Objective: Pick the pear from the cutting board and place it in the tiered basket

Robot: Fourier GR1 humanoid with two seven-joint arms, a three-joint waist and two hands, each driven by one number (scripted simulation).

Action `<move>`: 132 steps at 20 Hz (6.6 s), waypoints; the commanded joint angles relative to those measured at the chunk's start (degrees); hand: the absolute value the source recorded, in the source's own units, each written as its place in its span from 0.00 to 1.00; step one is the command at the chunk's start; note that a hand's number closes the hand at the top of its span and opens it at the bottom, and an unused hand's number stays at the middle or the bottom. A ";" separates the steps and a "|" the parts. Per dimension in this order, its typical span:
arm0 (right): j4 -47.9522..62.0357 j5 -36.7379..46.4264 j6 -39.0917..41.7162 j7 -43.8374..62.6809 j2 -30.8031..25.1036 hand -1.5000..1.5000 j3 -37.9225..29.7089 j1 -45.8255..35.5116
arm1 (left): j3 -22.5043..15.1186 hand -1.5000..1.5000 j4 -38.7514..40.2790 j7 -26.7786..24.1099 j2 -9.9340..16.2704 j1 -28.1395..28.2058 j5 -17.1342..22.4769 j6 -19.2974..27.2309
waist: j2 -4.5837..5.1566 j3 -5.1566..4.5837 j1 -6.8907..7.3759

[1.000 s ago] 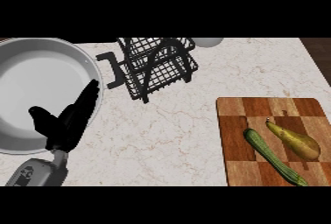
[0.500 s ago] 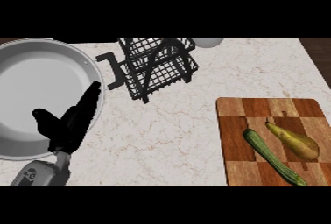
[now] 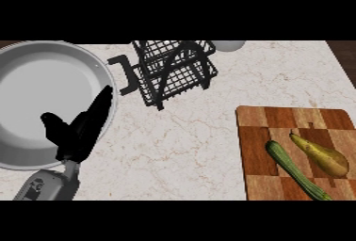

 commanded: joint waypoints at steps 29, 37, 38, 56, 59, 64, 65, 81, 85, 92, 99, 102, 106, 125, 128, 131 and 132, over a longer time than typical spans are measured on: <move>25.48 17.42 -6.29 -0.49 12.08 0.00 -2.43 -18.28 | 6.68 0.50 1.01 4.28 -5.99 0.01 -6.09 -8.05 | 0.33 -0.11 0.32; 29.20 17.95 -4.80 -1.54 12.02 0.00 -3.35 -21.51 | 6.11 0.50 2.57 3.17 -10.64 -1.04 -9.90 -6.12 | 0.35 -0.12 0.18; 33.28 20.84 -6.52 -0.07 13.25 0.00 -1.43 -25.11 | 6.84 0.50 2.29 1.59 -9.77 1.81 -9.13 -7.18 | 0.41 -0.11 0.58; 42.14 22.11 -5.44 -3.41 12.22 0.00 -3.05 -31.66 | 10.11 0.50 1.14 0.83 -8.57 4.27 -8.99 -11.79 | 0.34 -0.13 0.42; 47.63 22.78 -5.31 -7.63 13.38 1.00 -0.62 -35.60 | 9.31 0.50 -1.71 5.32 -9.54 1.39 -9.15 -9.94 | 0.45 -0.03 1.15; 45.49 25.06 -7.35 -7.42 13.57 1.00 -0.54 -35.98 | 10.03 0.50 2.59 2.14 -9.91 1.34 -10.24 -10.71 | 0.46 -0.12 0.53; 48.44 24.40 -10.54 -11.78 14.38 1.00 -1.12 -34.32 | 8.21 0.50 1.92 5.37 -12.04 -0.79 -11.33 -8.24 | 0.53 -0.02 0.35; 30.38 34.60 21.45 25.52 21.92 1.00 6.94 -42.68 | 8.06 0.50 -0.37 4.45 -12.15 2.25 -12.00 -8.81 | 0.03 -0.29 0.41; 21.08 25.60 30.69 32.85 25.70 1.00 1.88 -47.05 | 9.21 0.50 -0.20 3.55 -11.27 3.70 -11.44 -9.77 | -0.08 -0.25 -0.18; 0.81 14.18 42.69 45.21 28.03 1.00 -3.66 -55.87 | 10.43 0.50 1.70 5.24 -10.93 0.12 -11.77 -9.59 | -0.07 -0.21 -0.76; -7.89 5.16 50.28 60.92 27.68 1.00 -8.16 -70.18 | 11.07 0.50 0.17 4.67 -10.23 3.14 -11.15 -11.36 | -0.03 -0.19 0.00; -1.63 7.01 47.50 61.73 23.57 1.00 -6.24 -77.61 | 10.52 0.50 1.07 3.60 -11.41 1.87 -11.91 -11.45 | 0.27 -0.17 0.50; 1.70 6.66 50.05 72.17 25.88 1.00 -2.27 -86.71 | 9.47 0.50 1.40 4.27 -12.81 0.86 -12.71 -10.95 | 0.17 -0.19 0.39; 50.12 16.88 17.70 61.27 29.56 1.00 1.00 -106.63 | 12.97 0.50 4.32 5.65 -11.94 -2.63 -11.51 -13.07 | 0.73 -0.17 1.33; 60.80 17.68 10.61 57.64 31.06 1.00 -0.33 -111.82 | 10.85 0.50 2.72 4.43 -13.63 -1.54 -12.23 -13.02 | 1.19 -0.21 2.67; 67.27 17.48 7.49 56.29 31.65 1.00 -0.09 -113.09 | 10.66 0.50 1.44 5.26 -13.11 0.44 -13.32 -12.49 | 0.94 -0.19 2.48; 67.63 16.04 5.26 54.77 31.67 1.00 -0.10 -111.60 | 8.84 0.50 1.45 3.33 -14.52 2.26 -15.48 -11.23 | 0.90 -0.18 2.39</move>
